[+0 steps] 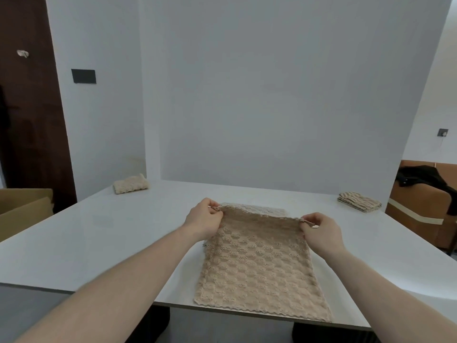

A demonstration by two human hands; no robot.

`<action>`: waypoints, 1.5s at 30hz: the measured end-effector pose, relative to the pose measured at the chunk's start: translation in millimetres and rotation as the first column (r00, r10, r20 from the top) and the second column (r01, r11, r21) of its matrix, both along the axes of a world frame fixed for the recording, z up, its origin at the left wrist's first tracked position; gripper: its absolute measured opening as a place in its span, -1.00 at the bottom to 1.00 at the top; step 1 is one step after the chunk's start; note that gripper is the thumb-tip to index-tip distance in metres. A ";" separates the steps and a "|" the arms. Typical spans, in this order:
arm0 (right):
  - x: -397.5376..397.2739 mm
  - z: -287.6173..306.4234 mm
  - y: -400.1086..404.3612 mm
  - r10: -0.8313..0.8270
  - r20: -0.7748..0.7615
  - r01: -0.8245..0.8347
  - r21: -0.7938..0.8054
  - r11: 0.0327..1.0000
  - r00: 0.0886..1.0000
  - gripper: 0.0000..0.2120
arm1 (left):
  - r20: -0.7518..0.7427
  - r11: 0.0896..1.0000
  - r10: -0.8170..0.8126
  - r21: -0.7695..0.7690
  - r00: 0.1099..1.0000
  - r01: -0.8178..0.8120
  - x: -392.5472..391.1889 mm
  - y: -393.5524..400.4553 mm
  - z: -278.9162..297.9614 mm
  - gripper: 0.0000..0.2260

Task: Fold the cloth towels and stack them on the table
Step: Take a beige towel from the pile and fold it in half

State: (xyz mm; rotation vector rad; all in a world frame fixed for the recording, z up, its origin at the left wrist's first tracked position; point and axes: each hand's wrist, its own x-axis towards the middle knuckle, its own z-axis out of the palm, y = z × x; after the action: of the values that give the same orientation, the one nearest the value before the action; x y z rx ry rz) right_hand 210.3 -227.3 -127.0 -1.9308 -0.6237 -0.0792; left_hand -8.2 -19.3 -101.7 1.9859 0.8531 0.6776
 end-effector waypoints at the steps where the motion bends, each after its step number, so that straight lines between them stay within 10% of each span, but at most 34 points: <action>1: 1.1 -1.1 1.4 -0.002 0.006 0.002 -0.005 1.000 1.000 -0.89 | -0.008 1.000 -0.002 -0.004 1.000 0.002 0.3 0.9 -1.6 -0.82; 22: -46.3 13.4 -67.6 0.134 0.146 -0.126 -0.064 0.990 0.980 -0.87 | 0.048 0.982 -0.078 0.176 0.996 0.069 -69.1 -36.0 -3.3 -0.91; 45: -87.6 -69.7 -127.5 0.304 0.258 -0.181 -0.411 0.894 0.917 -0.83 | -0.372 0.913 -0.031 0.367 0.928 0.178 -127.0 -85.9 -66.8 -0.91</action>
State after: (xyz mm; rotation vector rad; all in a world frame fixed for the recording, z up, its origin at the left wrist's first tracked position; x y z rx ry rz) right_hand 122.7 -354.8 -196.7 -2.2128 -1.1685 -0.1158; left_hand -135.2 -105.2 -168.6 2.5607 0.8586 0.4500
